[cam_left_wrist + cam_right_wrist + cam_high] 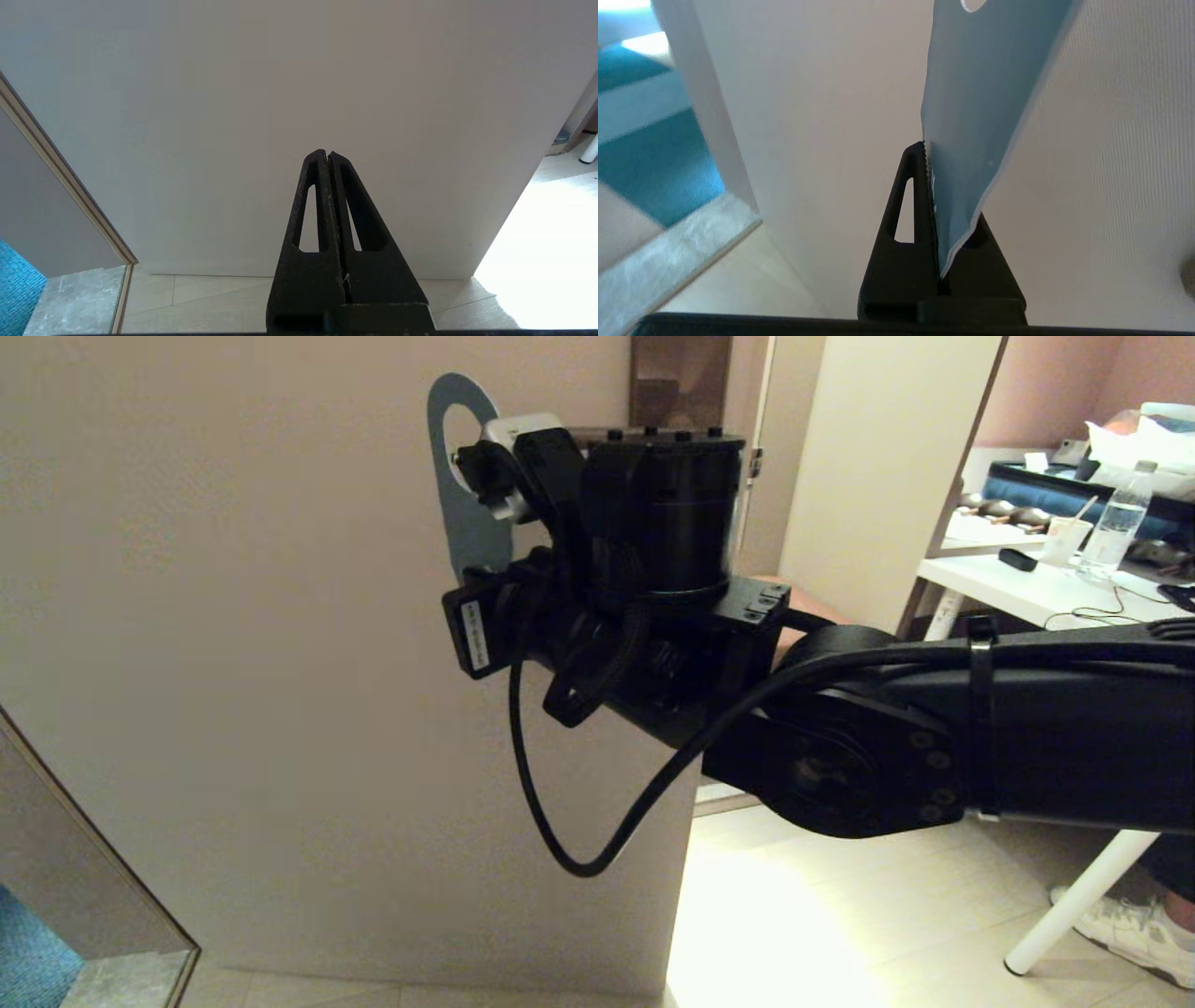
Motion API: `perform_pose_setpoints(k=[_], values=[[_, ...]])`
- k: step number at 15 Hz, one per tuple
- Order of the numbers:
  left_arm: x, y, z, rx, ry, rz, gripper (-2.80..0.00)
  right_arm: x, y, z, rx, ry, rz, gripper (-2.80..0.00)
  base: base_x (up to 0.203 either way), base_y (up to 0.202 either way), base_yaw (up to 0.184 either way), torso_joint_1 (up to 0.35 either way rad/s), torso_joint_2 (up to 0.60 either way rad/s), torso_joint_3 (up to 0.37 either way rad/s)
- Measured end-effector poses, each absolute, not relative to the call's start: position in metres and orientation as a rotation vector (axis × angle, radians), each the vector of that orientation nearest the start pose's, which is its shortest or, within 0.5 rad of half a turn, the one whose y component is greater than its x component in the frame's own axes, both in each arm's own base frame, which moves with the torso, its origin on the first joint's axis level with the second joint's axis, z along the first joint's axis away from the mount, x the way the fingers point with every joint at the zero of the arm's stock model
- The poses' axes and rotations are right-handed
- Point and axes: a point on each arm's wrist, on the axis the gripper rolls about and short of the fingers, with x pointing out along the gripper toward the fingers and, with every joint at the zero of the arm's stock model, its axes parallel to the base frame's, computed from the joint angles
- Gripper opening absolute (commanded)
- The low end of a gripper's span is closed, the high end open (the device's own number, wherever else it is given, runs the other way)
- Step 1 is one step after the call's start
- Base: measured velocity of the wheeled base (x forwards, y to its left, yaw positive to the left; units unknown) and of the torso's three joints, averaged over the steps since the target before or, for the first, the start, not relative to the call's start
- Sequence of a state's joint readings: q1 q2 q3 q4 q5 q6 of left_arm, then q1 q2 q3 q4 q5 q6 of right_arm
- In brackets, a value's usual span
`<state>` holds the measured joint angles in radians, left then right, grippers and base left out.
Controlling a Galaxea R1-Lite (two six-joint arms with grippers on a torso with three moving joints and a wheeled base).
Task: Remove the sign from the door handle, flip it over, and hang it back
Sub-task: Hand it to the other hand
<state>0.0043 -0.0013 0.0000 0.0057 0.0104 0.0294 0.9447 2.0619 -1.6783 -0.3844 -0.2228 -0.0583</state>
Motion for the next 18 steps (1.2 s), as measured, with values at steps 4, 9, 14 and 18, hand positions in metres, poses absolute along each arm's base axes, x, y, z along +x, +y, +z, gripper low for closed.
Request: perform_pose_setpoints(k=[4,9,14,18], values=[[-0.023,0.0,0.075,0.029,0.005,0.015,-2.8,0.243,0.332,0.271,-0.072,0.003,0.768,-2.8,0.0,0.0,0.0,0.0,0.0,0.0],[-0.023,0.0,0.075,0.029,0.005,0.015,-2.8,0.227,0.313,0.272,-0.085,0.028,0.842,-2.8,0.0,0.0,0.0,0.0,0.0,0.0],[-0.023,0.0,0.075,0.029,0.005,0.015,-2.8,0.21,0.294,0.273,-0.095,0.047,0.932,-2.8,0.0,0.0,0.0,0.0,0.0,0.0],[-0.023,0.0,0.075,0.029,0.005,0.015,-2.8,0.197,0.282,0.27,-0.105,0.066,0.953,-2.8,0.0,0.0,0.0,0.0,0.0,0.0]])
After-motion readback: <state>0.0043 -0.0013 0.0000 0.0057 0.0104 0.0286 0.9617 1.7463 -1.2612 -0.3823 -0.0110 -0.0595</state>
